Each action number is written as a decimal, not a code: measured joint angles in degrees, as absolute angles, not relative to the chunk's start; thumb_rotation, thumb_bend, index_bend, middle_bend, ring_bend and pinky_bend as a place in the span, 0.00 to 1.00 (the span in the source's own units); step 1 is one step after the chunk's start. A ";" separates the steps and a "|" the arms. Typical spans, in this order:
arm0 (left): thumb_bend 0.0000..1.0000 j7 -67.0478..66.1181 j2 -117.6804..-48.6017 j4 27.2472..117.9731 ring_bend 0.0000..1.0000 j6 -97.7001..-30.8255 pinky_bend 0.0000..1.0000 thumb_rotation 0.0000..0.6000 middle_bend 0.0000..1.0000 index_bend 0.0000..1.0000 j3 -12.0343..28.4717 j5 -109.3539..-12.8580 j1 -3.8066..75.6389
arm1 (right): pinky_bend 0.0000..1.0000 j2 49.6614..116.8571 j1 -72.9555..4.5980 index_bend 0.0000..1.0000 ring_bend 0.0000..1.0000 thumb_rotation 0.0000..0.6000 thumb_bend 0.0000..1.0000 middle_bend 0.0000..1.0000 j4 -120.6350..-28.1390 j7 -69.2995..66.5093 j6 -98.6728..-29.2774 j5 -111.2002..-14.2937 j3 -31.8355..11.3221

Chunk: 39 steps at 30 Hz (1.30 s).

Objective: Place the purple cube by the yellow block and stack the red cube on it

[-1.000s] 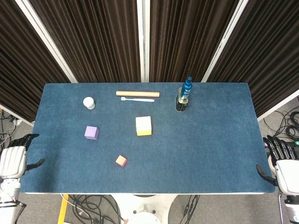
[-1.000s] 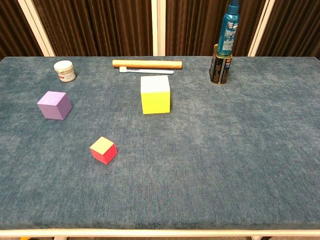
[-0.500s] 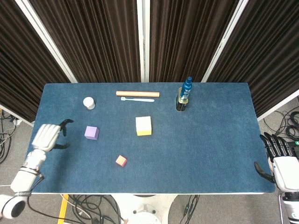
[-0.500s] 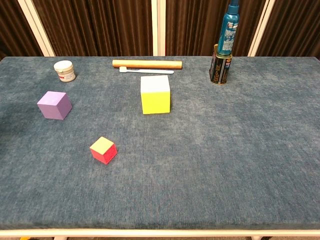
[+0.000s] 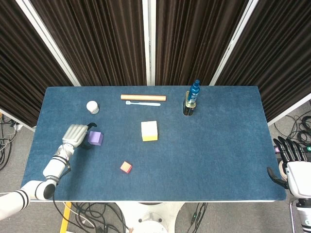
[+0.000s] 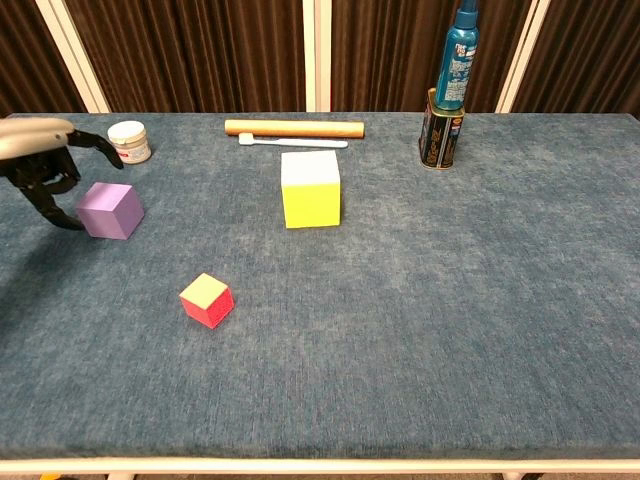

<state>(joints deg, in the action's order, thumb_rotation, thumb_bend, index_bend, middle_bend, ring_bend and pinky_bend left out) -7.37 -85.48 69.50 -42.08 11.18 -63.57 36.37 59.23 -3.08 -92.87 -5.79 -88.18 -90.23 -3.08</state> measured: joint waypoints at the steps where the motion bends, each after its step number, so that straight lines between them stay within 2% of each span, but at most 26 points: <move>1: 0.07 -7.82 -85.83 69.07 0.97 -41.79 1.00 1.00 0.96 0.32 11.18 -62.76 36.66 | 0.06 59.23 -3.03 0.00 0.00 1.00 0.24 0.04 -92.86 -5.77 -88.16 -90.14 -3.05; 7: 0.15 -8.47 -87.42 66.95 0.98 -40.26 1.00 1.00 0.96 0.41 11.54 -58.05 37.91 | 0.06 59.25 -3.01 0.00 0.00 1.00 0.24 0.04 -93.00 -5.62 -88.05 -89.93 -3.05; 13: 0.25 -8.53 -88.97 65.06 1.00 -39.85 1.00 1.00 0.97 0.57 11.95 -55.26 38.85 | 0.06 59.23 -2.95 0.00 0.00 1.00 0.24 0.04 -93.04 -5.64 -88.15 -90.01 -2.99; 21: 0.27 -5.09 -87.79 69.57 1.00 -40.19 1.00 1.00 0.97 0.58 13.75 -54.62 39.16 | 0.06 58.99 -2.54 0.00 0.00 1.00 0.24 0.05 -92.86 -6.16 -88.92 -90.30 -2.87; 25: 0.27 -3.67 -86.29 73.58 0.99 -41.29 1.00 1.00 0.97 0.58 13.50 -59.14 39.15 | 0.06 58.99 -2.07 0.00 0.00 1.00 0.24 0.05 -92.51 -6.47 -89.44 -90.41 -2.61; 32: 0.27 -1.86 -85.16 80.08 0.99 -44.40 1.00 1.00 0.96 0.57 11.34 -73.22 40.42 | 0.06 58.80 -1.55 0.00 0.00 1.00 0.24 0.05 -92.42 -6.61 -90.03 -90.49 -2.43; 39: 0.27 -2.79 -87.71 79.02 0.98 -44.08 1.00 1.00 0.95 0.54 9.59 -82.60 46.91 | 0.06 58.60 -1.09 0.00 0.00 1.00 0.24 0.05 -92.25 -6.88 -90.26 -90.21 -2.32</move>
